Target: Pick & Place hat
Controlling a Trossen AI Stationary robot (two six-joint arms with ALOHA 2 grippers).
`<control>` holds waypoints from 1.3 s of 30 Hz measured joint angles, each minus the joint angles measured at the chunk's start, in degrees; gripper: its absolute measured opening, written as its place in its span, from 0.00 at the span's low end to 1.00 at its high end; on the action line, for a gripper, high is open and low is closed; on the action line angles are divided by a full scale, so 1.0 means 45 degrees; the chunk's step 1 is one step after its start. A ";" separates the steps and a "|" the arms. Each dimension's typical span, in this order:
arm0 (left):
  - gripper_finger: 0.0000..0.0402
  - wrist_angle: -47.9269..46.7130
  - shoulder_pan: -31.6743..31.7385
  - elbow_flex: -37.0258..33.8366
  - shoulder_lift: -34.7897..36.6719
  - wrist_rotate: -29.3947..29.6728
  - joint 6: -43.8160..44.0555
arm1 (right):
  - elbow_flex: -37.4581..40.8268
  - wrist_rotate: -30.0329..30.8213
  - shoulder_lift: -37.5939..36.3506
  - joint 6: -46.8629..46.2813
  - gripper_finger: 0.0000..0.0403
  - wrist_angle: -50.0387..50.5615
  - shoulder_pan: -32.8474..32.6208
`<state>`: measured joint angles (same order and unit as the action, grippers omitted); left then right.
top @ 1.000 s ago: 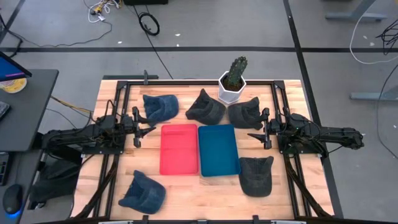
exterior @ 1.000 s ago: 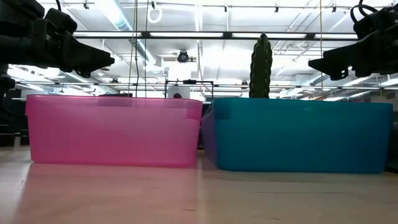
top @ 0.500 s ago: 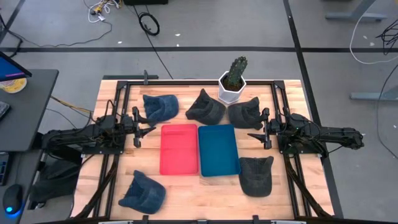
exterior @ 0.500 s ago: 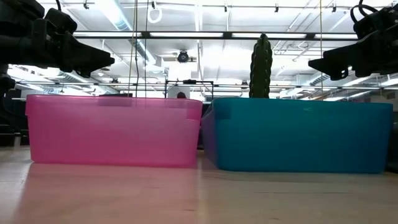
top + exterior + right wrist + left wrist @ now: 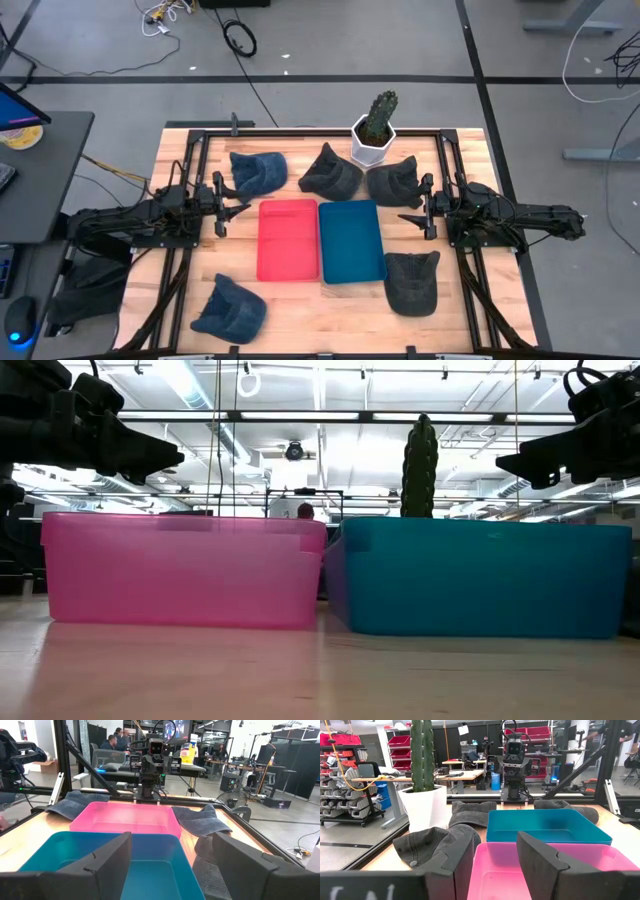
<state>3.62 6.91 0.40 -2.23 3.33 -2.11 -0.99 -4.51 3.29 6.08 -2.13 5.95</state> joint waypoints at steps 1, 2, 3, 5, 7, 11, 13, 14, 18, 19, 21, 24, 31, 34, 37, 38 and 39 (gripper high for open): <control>0.39 0.0000 0.0002 0.0000 0.0002 0.0000 0.0000 | 0.0002 0.0000 0.0004 0.0001 0.70 0.0005 -0.0002; 0.39 0.0000 -0.0002 -0.0004 -0.0003 0.0000 0.0000 | 0.0002 0.0000 -0.0001 -0.0002 0.70 0.0005 0.0001; 0.39 0.0000 -0.0003 -0.0001 0.0002 0.0000 0.0000 | 0.0004 0.0002 0.0002 0.0001 0.70 0.0005 -0.0002; 0.39 0.0000 0.0002 -0.0001 -0.0003 -0.0004 0.0000 | -0.0001 0.0000 0.0003 0.0001 0.70 0.0005 -0.0003; 0.39 0.0002 0.0000 -0.0002 -0.0002 -0.0002 0.0000 | 0.0001 0.0000 -0.0001 0.0001 0.70 0.0003 0.0001; 0.39 0.0000 -0.0003 -0.0002 -0.0003 -0.0002 0.0000 | 0.0001 0.0000 -0.0001 0.0001 0.70 0.0005 -0.0004; 0.39 0.0000 0.0000 -0.0001 -0.0001 0.0000 0.0000 | 0.0000 0.0000 0.0001 -0.0001 0.70 0.0004 0.0001; 0.39 0.0000 -0.0001 -0.0004 0.0002 0.0000 0.0000 | -0.0001 0.0000 0.0001 -0.0002 0.70 0.0003 0.0001; 0.39 0.0000 0.0002 -0.0002 -0.0001 0.0000 0.0000 | 0.0004 0.0000 -0.0001 0.0001 0.70 0.0005 -0.0004; 0.39 0.0000 -0.0002 -0.0004 0.0001 0.0000 0.0000 | 0.0002 0.0000 0.0001 0.0001 0.70 0.0003 -0.0004; 0.39 0.0002 0.0000 0.0000 -0.0003 0.0000 0.0000 | 0.0000 0.0001 0.0004 -0.0003 0.70 0.0001 0.0001; 0.39 0.0000 0.0002 -0.0001 -0.0003 -0.0003 0.0000 | -0.0001 0.0002 0.0004 -0.0002 0.70 0.0005 0.0000; 0.39 0.0000 -0.0001 -0.0001 0.0002 0.0000 0.0000 | -0.0001 0.0000 0.0002 0.0001 0.70 0.0005 -0.0004; 0.39 0.0000 0.0002 -0.0004 0.0002 -0.0004 0.0000 | 0.0004 0.0002 -0.0001 -0.0004 0.70 0.0002 -0.0004; 0.39 0.0000 0.0002 0.0000 0.0002 0.0000 0.0000 | 0.0003 0.0006 0.0000 0.0600 0.70 -0.0039 -0.0003; 0.39 0.0001 0.0000 -0.0001 0.0001 -0.0001 0.0000 | -0.0001 0.0005 0.0003 0.1185 0.70 -0.0107 0.0001; 0.39 0.0000 0.0000 -0.0002 0.0002 -0.0004 0.0000 | 0.0003 0.0005 0.0003 0.1726 0.70 -0.0168 -0.0003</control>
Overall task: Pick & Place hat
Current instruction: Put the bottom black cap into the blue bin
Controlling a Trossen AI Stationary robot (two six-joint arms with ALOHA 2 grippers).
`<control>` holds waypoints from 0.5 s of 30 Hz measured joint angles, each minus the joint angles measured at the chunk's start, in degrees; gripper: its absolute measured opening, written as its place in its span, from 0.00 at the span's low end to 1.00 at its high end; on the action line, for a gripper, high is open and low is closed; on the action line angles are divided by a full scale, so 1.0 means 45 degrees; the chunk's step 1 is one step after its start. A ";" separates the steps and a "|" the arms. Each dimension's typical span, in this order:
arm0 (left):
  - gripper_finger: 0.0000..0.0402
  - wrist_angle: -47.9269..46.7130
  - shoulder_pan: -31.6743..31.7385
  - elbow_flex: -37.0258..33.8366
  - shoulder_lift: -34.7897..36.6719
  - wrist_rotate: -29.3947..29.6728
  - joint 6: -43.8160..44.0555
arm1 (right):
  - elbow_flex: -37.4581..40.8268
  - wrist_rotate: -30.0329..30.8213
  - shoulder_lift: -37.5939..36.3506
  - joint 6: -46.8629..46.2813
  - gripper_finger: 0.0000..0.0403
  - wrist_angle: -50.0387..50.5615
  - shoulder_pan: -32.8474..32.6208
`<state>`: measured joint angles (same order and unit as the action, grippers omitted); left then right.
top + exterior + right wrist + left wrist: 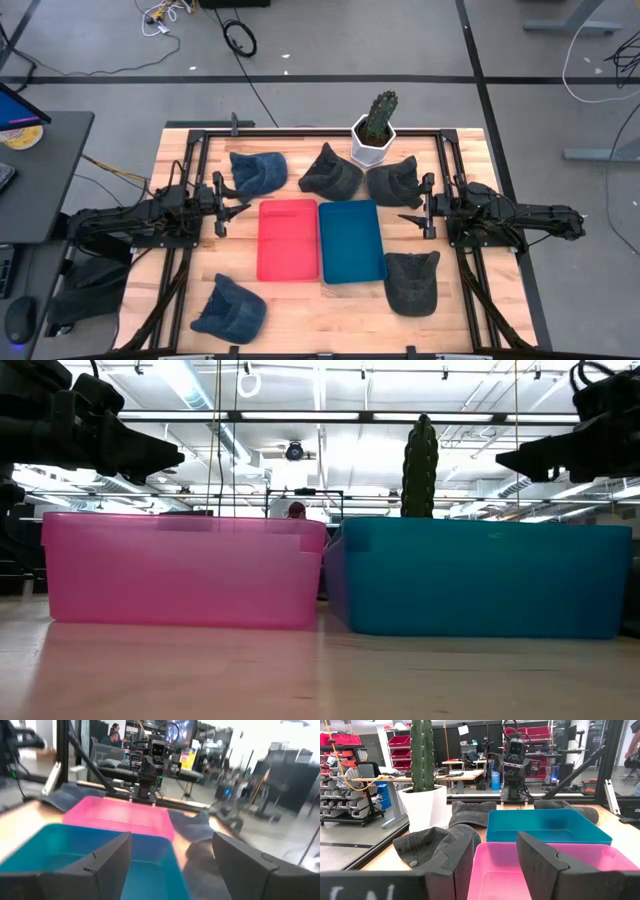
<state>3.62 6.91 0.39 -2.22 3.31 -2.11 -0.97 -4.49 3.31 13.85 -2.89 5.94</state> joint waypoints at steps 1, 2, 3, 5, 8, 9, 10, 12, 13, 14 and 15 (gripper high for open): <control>0.39 0.0002 0.0001 -0.0001 -0.0002 0.0003 0.0000 | 0.0000 -0.0005 -0.0004 0.0496 0.70 -0.0052 0.0002; 0.39 0.0000 0.0002 -0.0002 -0.0004 0.0004 0.0000 | -0.0004 0.0004 -0.0004 0.0927 0.70 -0.0126 0.0000; 0.39 0.0000 -0.0002 0.0002 -0.0005 0.0005 0.0000 | 0.0000 -0.0004 -0.0004 0.1240 0.70 -0.0181 0.0000; 0.39 0.0000 -0.0002 -0.0003 -0.0004 0.0005 0.0000 | -0.0002 0.0000 -0.0004 0.1520 0.70 -0.0226 0.0000; 0.39 0.0000 0.0003 0.0000 -0.0002 0.0002 0.0000 | -0.0005 0.0000 -0.0004 0.1346 0.70 -0.0336 0.0000; 0.39 0.0000 -0.0002 0.0000 -0.0002 0.0003 0.0000 | 0.0000 0.0000 -0.0003 0.1304 0.70 -0.0446 0.0000; 0.39 0.0001 0.0000 0.0001 -0.0005 0.0002 0.0000 | 0.0000 -0.0003 0.0000 0.1270 0.70 -0.0677 0.0003; 0.39 0.0000 -0.0001 -0.0001 -0.0001 0.0005 0.0000 | 0.0000 -0.0028 0.0005 0.1163 0.70 -0.1413 0.0002; 0.39 0.0001 -0.0002 0.0002 -0.0001 0.0001 0.0000 | 0.0000 -0.0142 0.0000 0.0857 0.70 -0.1843 0.0000; 0.39 0.0000 0.0001 0.0000 -0.0004 0.0005 0.0000 | 0.0000 -0.0264 0.0000 0.0474 0.70 -0.2310 0.0000; 0.39 0.0000 -0.0002 0.0002 -0.0005 0.0004 0.0000 | 0.0000 -0.0359 0.0000 0.0023 0.70 -0.2789 0.0002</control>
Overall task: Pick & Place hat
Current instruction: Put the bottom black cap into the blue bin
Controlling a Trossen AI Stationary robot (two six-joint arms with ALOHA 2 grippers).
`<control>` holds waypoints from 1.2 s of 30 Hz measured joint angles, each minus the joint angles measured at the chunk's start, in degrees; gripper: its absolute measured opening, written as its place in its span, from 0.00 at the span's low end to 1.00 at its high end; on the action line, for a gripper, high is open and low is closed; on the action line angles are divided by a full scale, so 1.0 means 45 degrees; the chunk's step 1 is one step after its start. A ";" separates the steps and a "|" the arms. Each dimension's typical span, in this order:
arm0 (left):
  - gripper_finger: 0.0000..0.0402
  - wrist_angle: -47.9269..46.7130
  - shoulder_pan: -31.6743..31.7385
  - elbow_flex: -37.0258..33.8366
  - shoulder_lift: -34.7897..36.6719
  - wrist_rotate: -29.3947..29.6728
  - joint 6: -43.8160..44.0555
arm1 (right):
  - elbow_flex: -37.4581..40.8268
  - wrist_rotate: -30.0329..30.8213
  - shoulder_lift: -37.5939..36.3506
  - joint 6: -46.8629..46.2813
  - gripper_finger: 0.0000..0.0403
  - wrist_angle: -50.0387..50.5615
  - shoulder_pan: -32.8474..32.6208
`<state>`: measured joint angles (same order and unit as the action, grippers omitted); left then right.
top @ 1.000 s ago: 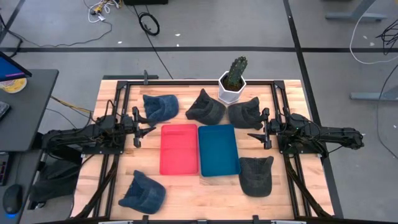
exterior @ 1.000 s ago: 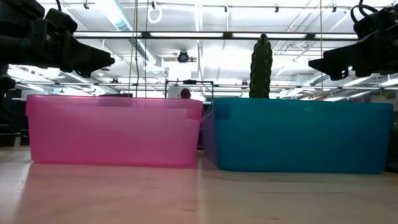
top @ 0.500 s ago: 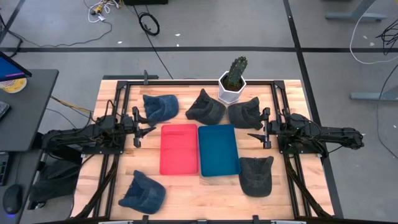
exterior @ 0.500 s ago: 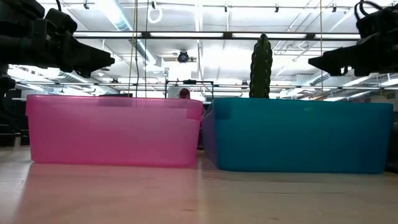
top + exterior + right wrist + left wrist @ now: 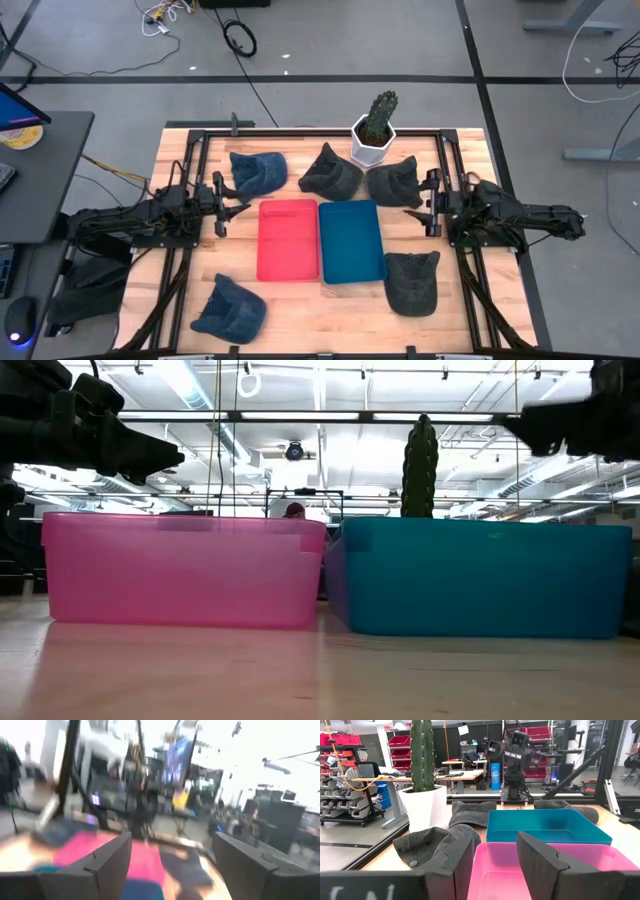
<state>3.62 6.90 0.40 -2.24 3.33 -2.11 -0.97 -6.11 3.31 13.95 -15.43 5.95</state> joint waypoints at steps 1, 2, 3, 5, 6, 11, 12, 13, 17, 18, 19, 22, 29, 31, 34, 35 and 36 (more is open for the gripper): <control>0.39 0.0000 0.0004 -0.0004 0.0000 0.0001 0.0000 | 0.0000 -0.0041 0.0000 -0.0471 0.70 -0.0535 0.0002; 0.39 0.0000 0.0004 0.0001 0.0004 -0.0004 0.0000 | 0.0000 -0.0071 0.0000 -0.0936 0.70 -0.1175 0.0001; 0.39 0.0004 0.0001 -0.0001 0.0000 0.0000 0.0000 | 0.0000 -0.0078 0.0000 -0.1379 0.70 -0.1902 -0.0002; 0.39 0.0000 0.0004 -0.0001 0.0005 -0.0001 0.0000 | 0.0000 -0.0088 0.0000 -0.2123 0.70 -0.3514 0.0001; 0.39 0.0002 0.0002 -0.0004 0.0002 0.0001 0.0000 | 0.0000 -0.0132 0.0000 -0.2597 0.70 -0.4324 0.0002; 0.39 0.0000 0.0000 0.0000 0.0005 -0.0003 0.0000 | 0.0000 -0.0214 0.0000 -0.3096 0.70 -0.8946 -0.0002; 0.39 0.0000 0.0002 -0.0002 0.0004 -0.0002 0.0000 | 0.0000 -0.0209 0.0000 -0.2797 0.70 -0.9886 -0.0002; 0.39 0.0000 -0.0001 -0.0002 0.0002 0.0001 0.0000 | -0.0010 -0.0209 0.0000 -0.2447 0.70 -1.0821 -0.0002; 0.39 0.0000 0.0004 -0.0004 0.0005 0.0001 0.0000 | -0.0785 -0.0175 -0.0010 -0.0991 0.70 -1.3577 -0.0002; 0.39 0.0000 0.0004 -0.0002 0.0005 0.0001 0.0000 | -0.1152 -0.0178 -0.0010 -0.0764 0.70 -1.3796 -0.0002; 0.39 0.0000 0.0004 -0.0004 0.0000 0.0001 0.0000 | -0.1587 -0.0189 -0.0010 -0.0650 0.70 -1.3830 0.0001; 0.39 0.0000 0.0002 -0.0002 0.0000 -0.0002 0.0000 | -0.3027 -0.0214 -0.0010 -0.0918 0.70 -1.3399 -0.0002; 0.39 0.0005 -0.0001 0.0000 0.0005 0.0001 0.0000 | -0.5816 -0.0214 0.0139 -0.1678 0.70 -1.2316 -0.0002; 0.39 0.0003 0.0004 -0.0002 0.0001 0.0001 0.0000 | -0.6645 -0.0214 0.0482 -0.1670 0.70 -1.2089 0.0000; 0.39 0.0001 0.0004 0.0001 0.0004 0.0000 0.0000 | -0.8159 -0.0212 0.1354 -0.1471 0.70 -1.0991 -0.0002; 0.39 0.0004 0.0004 -0.0004 0.0003 0.0001 0.0000 | -0.8780 -0.0214 0.1697 -0.1404 0.70 -1.0504 0.0000; 0.39 0.0000 0.0004 -0.0004 0.0000 0.0001 0.0000 | -0.9412 -0.0214 0.2070 -0.1357 0.70 -0.9929 -0.0002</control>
<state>3.62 6.92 0.38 -2.24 3.33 -2.11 -43.33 -7.07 12.62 7.85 -60.11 5.93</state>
